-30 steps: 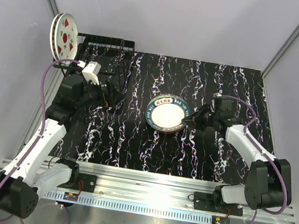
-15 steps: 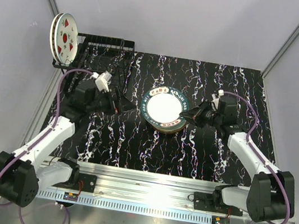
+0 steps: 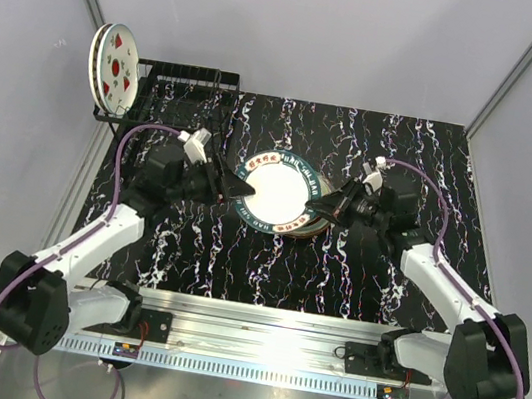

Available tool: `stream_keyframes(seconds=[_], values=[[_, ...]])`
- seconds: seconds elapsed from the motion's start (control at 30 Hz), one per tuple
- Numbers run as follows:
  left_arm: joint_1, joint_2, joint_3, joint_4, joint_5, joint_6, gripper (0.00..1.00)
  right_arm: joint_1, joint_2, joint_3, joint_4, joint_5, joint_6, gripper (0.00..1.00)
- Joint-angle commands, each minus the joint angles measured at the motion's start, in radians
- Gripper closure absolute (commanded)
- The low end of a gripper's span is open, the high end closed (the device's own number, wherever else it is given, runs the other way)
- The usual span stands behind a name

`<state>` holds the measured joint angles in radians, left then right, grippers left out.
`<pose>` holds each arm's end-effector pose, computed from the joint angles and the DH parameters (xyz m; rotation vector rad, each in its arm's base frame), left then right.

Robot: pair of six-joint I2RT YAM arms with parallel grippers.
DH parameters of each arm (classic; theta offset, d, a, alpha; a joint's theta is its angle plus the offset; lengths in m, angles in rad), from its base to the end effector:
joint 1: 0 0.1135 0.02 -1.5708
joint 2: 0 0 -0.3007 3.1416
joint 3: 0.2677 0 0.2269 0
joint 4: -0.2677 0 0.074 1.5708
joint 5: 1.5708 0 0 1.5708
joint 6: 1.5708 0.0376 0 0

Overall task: Load the plates into the dish rack
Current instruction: Pass the plate from the right arm to the left

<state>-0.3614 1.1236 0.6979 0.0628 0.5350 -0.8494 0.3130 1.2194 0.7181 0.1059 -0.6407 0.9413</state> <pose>0.1929 -0.0934 0.3112 -0.1208 2.1132 -1.2853 0.2151 0.0932 0.3032 0.2101 2.1673 1.4024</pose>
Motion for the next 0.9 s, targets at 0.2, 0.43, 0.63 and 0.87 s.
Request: stream_keyframes(seconds=[0.2, 0.43, 0.63, 0.87], values=[[-0.013, -0.021, 0.058, -0.021, -0.082, 0.009, 0.81, 0.061, -0.081, -0.022, 0.054, 0.053, -0.021, 1.0], [-0.013, -0.048, 0.075, -0.06, -0.099, 0.03, 1.0, 0.06, -0.058, -0.032, 0.054, 0.052, -0.03, 1.0], [-0.016, -0.044, 0.136, -0.125, -0.102, 0.085, 1.0, 0.06, -0.064, -0.022, 0.034, 0.05, -0.05, 0.66], [-0.019, -0.05, 0.368, -0.361, -0.242, 0.265, 1.0, 0.06, -0.081, -0.005, -0.028, 0.053, -0.088, 0.43]])
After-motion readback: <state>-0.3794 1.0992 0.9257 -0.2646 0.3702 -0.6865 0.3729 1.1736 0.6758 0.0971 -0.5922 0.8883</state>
